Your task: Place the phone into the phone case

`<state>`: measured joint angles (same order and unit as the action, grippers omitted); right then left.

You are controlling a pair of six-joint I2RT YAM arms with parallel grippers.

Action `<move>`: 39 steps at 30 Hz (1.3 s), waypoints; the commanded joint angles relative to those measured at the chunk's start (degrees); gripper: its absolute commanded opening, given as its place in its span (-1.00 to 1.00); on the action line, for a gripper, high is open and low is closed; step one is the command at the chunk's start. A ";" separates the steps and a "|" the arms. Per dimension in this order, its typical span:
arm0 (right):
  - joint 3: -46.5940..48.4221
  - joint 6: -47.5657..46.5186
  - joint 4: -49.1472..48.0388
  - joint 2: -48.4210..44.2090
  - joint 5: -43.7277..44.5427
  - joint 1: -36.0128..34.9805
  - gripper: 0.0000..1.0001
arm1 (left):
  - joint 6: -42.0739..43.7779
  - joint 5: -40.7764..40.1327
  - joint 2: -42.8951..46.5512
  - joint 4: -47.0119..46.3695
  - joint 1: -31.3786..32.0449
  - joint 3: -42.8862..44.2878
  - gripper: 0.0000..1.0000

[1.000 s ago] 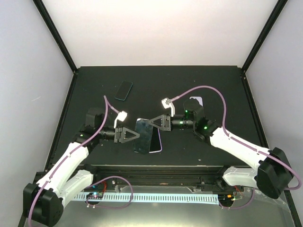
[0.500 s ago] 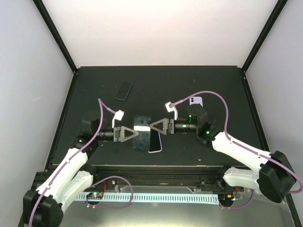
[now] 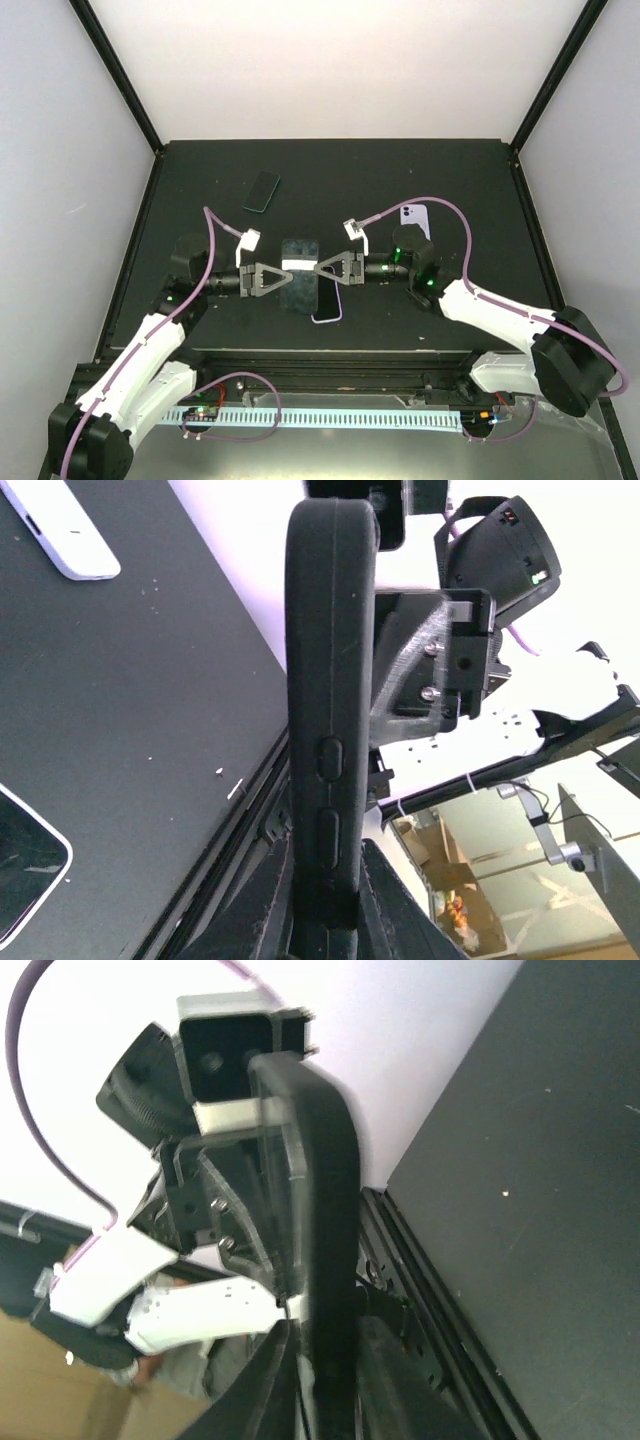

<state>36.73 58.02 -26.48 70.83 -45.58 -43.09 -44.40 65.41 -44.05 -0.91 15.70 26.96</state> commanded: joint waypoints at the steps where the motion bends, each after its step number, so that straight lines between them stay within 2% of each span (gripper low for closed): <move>1: -0.20 -1.42 -2.26 -1.83 1.13 -0.29 -0.79 | 1.80 -1.77 -0.88 -0.69 -0.06 1.37 -0.97; 4: 0.62 -4.23 1.04 -2.62 2.86 -0.28 -0.97 | 4.52 -3.80 -1.65 3.40 -0.10 2.75 -0.97; 7: 1.06 -5.58 2.64 -2.74 3.75 -0.33 -0.98 | 6.34 -4.94 -2.09 6.74 -0.06 3.64 -0.97; 15: 0.01 -5.06 0.89 -1.84 2.61 -0.30 -0.98 | 2.63 -4.17 -0.77 1.89 -0.03 2.42 -0.97; 17: -0.04 -4.45 -0.34 -1.83 1.28 -0.26 -0.81 | 0.84 -2.00 -0.31 -1.19 -0.02 1.49 -0.97; 18: 0.02 -4.07 -0.54 -1.96 1.39 -0.26 -0.62 | 0.07 -0.82 -0.19 -2.73 0.02 0.95 -0.97; 22: 1.20 -2.38 -1.34 -1.51 1.90 -0.31 -0.33 | -1.83 1.28 0.50 -5.80 0.31 0.46 -0.97; 27: 0.53 2.17 -7.72 1.52 -0.12 -0.36 -0.32 | -3.48 0.67 1.36 -7.87 1.06 -0.06 -0.97; 31: 1.37 2.51 -7.54 2.91 -0.56 -0.39 -0.32 | -3.50 0.37 1.01 -8.43 1.39 -0.30 -0.97; 32: 1.55 2.51 -7.61 2.98 -0.85 -0.39 -0.37 | -3.50 0.27 0.92 -8.56 1.43 -0.40 -0.97; 36: 2.44 -0.28 -4.20 2.66 -0.22 -0.30 -0.91 | -2.33 -0.84 0.24 -6.51 1.52 0.02 -0.92; 39: 3.68 -3.91 1.37 2.78 1.04 0.25 -0.98 | 1.28 -4.35 0.51 -0.02 1.48 1.58 -0.60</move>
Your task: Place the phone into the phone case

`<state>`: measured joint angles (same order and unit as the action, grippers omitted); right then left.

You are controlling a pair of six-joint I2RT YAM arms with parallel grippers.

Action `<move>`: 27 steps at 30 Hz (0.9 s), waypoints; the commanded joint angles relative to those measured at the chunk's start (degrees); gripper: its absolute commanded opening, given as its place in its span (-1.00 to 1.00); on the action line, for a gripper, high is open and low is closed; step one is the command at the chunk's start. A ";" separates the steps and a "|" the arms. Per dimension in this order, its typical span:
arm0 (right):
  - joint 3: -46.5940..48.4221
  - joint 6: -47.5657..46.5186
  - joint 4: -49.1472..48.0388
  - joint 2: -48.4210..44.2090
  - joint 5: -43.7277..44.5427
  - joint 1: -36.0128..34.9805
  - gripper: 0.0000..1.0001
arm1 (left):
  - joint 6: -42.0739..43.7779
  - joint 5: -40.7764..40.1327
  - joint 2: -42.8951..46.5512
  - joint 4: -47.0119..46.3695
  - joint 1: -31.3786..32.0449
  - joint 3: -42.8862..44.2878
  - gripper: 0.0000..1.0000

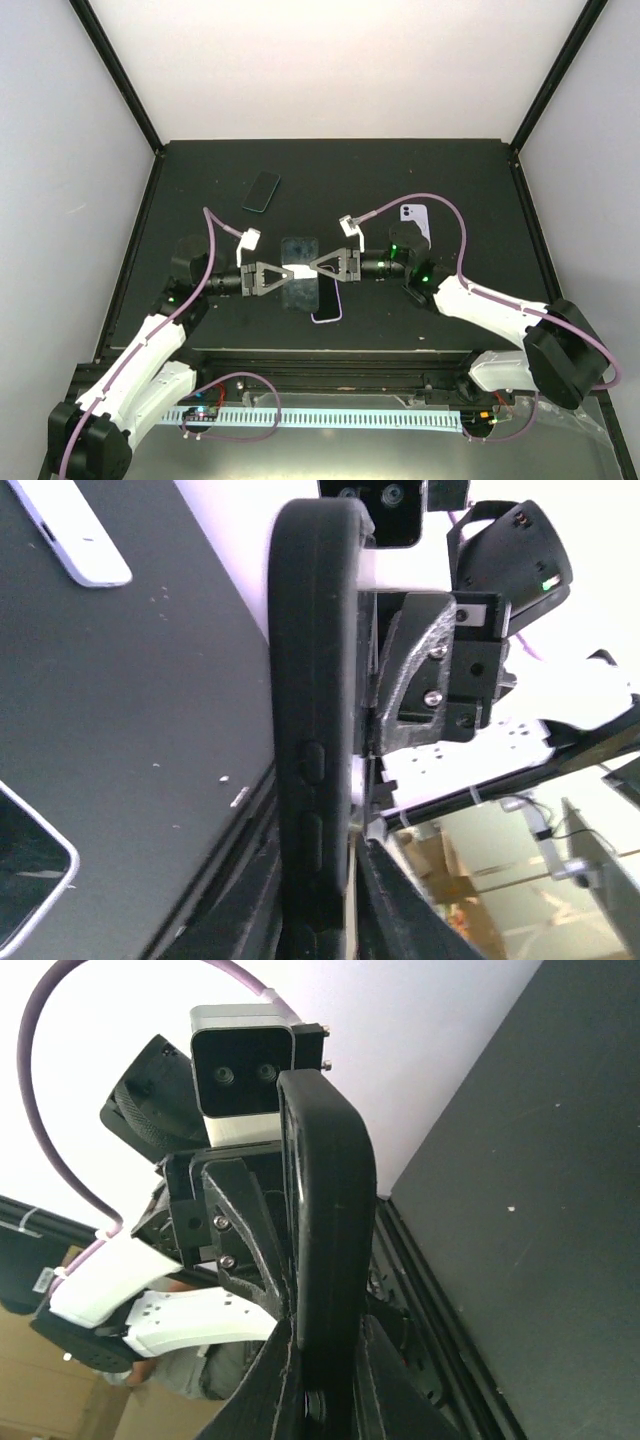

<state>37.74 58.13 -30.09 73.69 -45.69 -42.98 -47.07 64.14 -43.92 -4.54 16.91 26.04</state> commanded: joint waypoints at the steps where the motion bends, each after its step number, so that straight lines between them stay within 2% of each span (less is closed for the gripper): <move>1: 2.97 -4.84 6.36 0.02 0.88 0.58 -0.98 | 5.42 -4.60 0.60 6.06 0.24 3.09 -0.39; 2: 2.99 -5.45 7.34 -0.07 0.50 1.06 -0.98 | 6.84 -6.14 0.74 8.45 0.23 3.74 -0.28; 3: 2.77 -6.28 8.32 -0.31 0.40 1.66 -0.98 | 8.20 -7.08 0.76 10.61 0.23 4.41 -0.03; 4: 2.66 -7.65 10.17 -0.79 0.45 2.39 -0.98 | 9.17 -7.91 0.81 12.18 0.23 5.09 0.10; 9: 3.86 -19.24 26.97 -3.02 2.06 6.57 -0.98 | 13.21 -13.17 0.04 19.73 0.23 7.47 0.53; 11: 4.36 -23.60 35.36 -3.41 3.62 9.24 -0.98 | 15.46 -16.62 -1.03 24.79 0.23 9.09 0.94; 15: 6.37 -32.39 50.76 -1.32 10.35 13.55 -0.98 | 18.24 -18.22 -2.83 29.23 0.23 10.60 0.98; 19: 4.58 -33.88 52.02 1.53 7.54 18.41 -0.98 | 18.21 -20.37 -2.94 29.45 0.28 9.76 0.98; 27: 7.55 -34.47 48.84 13.89 7.28 19.35 -0.98 | 18.31 -22.68 -5.24 30.89 0.29 9.35 0.98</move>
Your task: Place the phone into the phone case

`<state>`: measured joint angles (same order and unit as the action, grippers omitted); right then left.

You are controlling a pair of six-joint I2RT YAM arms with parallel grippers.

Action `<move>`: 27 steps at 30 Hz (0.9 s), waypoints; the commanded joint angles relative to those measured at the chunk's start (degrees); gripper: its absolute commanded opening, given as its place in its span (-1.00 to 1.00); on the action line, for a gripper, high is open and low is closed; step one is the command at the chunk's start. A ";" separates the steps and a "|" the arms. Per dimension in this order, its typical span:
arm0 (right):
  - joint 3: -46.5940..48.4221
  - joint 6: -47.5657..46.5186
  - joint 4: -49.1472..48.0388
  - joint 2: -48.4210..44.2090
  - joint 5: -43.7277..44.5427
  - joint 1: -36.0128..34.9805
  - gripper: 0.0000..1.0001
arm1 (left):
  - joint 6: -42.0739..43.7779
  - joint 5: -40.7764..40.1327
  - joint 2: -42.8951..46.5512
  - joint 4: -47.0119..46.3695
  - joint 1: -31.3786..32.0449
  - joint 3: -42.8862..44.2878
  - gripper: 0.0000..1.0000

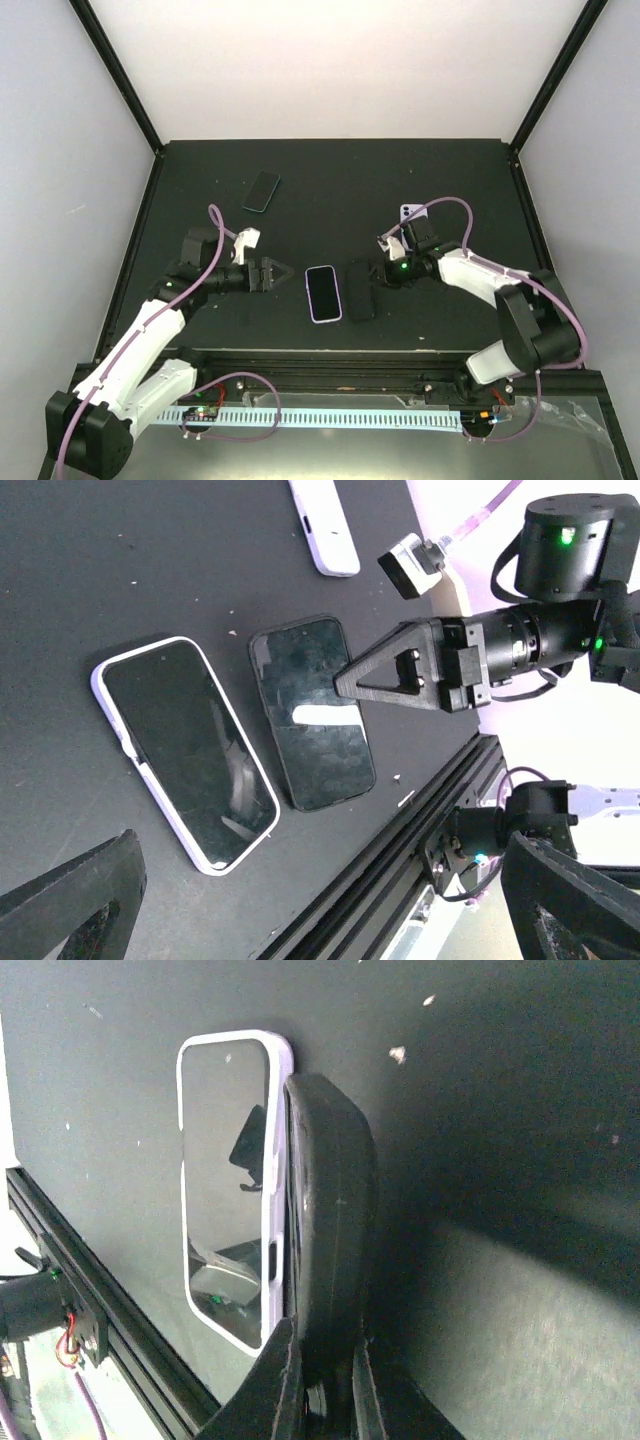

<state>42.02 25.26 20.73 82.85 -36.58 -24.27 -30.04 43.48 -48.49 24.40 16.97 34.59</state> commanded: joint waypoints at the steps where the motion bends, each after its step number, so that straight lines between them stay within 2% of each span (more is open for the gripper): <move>1: 3.58 -1.47 -2.50 6.28 -1.56 1.04 -0.98 | 1.29 -2.07 -0.65 2.02 0.23 0.73 0.98; 7: 3.88 -0.18 -4.80 11.94 4.75 2.45 -0.73 | 0.74 -2.21 -0.12 1.78 0.25 0.66 0.98; 9: 4.07 0.34 -4.98 13.06 6.46 2.54 -0.61 | 0.61 -2.37 -0.20 1.61 0.22 0.50 0.98; 13: 4.41 1.42 -4.53 13.29 9.14 2.47 -0.47 | 0.68 -3.03 -0.05 2.05 0.22 0.31 0.98; 17: 5.36 2.23 -2.08 10.80 13.38 2.50 -0.06 | 0.71 -4.33 0.77 2.67 0.25 0.38 0.98; 18: 5.55 2.55 -1.80 10.13 14.13 2.43 -0.02 | 0.56 -4.50 0.96 2.74 0.25 0.39 0.98; 21: 5.62 3.20 -2.10 8.26 13.85 2.03 -0.07 | 0.33 -5.25 1.52 2.79 0.25 0.64 0.98; 27: 5.44 4.87 -6.93 7.79 10.31 -0.35 -0.84 | 0.01 -7.21 2.54 3.52 0.25 0.98 0.98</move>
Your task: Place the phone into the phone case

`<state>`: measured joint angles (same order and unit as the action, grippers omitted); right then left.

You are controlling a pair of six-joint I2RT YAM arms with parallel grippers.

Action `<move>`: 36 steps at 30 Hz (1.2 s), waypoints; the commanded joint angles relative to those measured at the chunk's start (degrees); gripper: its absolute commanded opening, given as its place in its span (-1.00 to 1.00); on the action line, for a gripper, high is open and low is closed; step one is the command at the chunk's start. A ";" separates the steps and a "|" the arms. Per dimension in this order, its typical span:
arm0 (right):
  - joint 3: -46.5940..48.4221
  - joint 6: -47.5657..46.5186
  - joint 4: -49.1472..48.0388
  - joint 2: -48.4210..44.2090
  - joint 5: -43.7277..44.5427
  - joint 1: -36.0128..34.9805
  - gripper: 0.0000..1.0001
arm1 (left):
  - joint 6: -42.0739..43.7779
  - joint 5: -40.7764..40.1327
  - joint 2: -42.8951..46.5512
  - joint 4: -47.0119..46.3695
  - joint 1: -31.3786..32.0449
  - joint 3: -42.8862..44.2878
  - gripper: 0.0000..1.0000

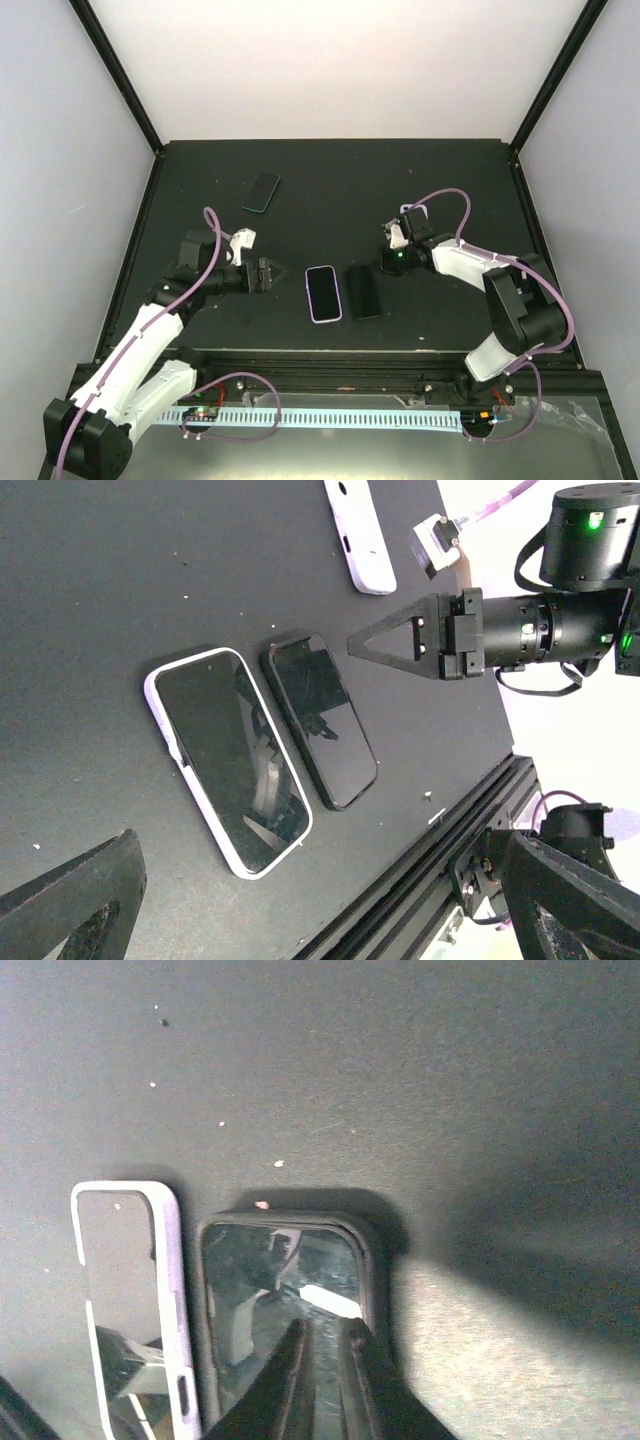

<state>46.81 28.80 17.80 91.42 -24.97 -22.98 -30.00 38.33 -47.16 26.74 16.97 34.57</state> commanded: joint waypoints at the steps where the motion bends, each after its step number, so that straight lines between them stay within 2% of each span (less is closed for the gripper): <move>1: 0.71 1.84 -4.99 -0.50 -2.05 -2.30 -0.93 | -0.10 -2.22 1.41 1.20 0.25 1.03 0.98; 9: 4.68 3.68 -10.05 3.95 -3.20 -9.14 -0.98 | -0.89 -3.85 3.04 2.05 0.32 0.94 0.98; 23: 13.84 3.12 -7.25 13.27 -1.24 -13.26 -0.98 | -1.05 -4.76 4.36 3.04 0.30 1.64 0.98; 30: 10.89 4.25 -5.83 18.70 5.71 -14.11 -0.98 | -0.71 -5.50 4.40 3.47 0.26 1.73 0.98; 36: 8.33 4.50 -7.00 15.89 8.14 -14.14 -0.98 | -0.65 -6.99 4.20 3.74 0.25 1.99 0.98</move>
<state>58.41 33.15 6.81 107.50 -23.57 -36.99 -30.61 33.10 -43.46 29.23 16.99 34.57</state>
